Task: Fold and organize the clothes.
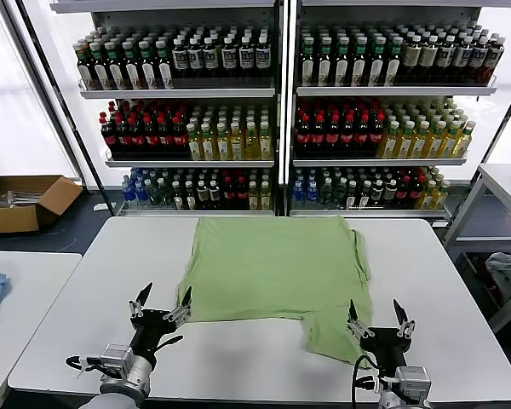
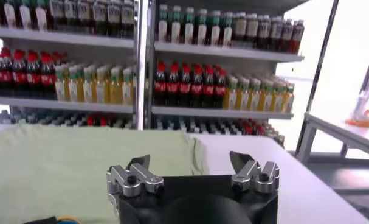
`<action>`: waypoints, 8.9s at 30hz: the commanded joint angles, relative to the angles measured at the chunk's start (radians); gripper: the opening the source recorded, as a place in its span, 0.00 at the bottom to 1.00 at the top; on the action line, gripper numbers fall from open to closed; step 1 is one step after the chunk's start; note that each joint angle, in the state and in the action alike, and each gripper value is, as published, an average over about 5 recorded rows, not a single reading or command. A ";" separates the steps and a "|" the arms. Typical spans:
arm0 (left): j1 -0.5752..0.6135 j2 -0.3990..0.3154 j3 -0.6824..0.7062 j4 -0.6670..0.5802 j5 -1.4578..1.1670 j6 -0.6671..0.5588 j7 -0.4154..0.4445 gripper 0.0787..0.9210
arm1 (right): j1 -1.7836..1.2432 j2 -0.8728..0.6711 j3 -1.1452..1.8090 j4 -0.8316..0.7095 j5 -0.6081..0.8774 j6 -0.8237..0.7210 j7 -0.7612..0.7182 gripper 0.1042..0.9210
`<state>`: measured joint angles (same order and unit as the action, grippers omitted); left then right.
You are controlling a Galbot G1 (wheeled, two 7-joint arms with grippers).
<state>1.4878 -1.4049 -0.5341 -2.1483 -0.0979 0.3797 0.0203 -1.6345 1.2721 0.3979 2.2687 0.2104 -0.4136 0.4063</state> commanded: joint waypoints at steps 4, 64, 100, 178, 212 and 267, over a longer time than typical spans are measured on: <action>-0.020 0.028 0.011 0.065 -0.011 0.108 0.000 0.88 | -0.005 0.010 -0.022 -0.042 0.044 -0.041 0.038 0.88; -0.042 0.037 0.043 0.214 -0.002 0.115 0.015 0.31 | -0.047 0.059 -0.075 -0.164 0.040 0.029 0.043 0.26; -0.348 0.043 0.080 0.313 -0.156 0.023 -0.021 0.01 | 0.435 -0.003 -0.010 -0.261 0.002 0.042 -0.071 0.01; -0.389 0.072 0.102 0.435 -0.073 0.107 -0.040 0.88 | 0.490 -0.023 -0.044 -0.449 0.129 -0.115 0.022 0.88; -0.455 0.080 0.124 0.582 -0.072 0.104 -0.032 0.40 | 0.515 0.015 -0.063 -0.569 0.122 -0.116 -0.024 0.35; 0.345 0.099 0.075 -0.172 0.049 0.026 -0.103 0.10 | -0.173 -0.015 0.022 0.080 -0.137 -0.094 0.088 0.30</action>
<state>1.7791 -1.2915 -0.4607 -2.2236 -0.0355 0.4082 -0.0700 -1.7768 1.2593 0.3756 2.2889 0.0834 -0.5132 0.4893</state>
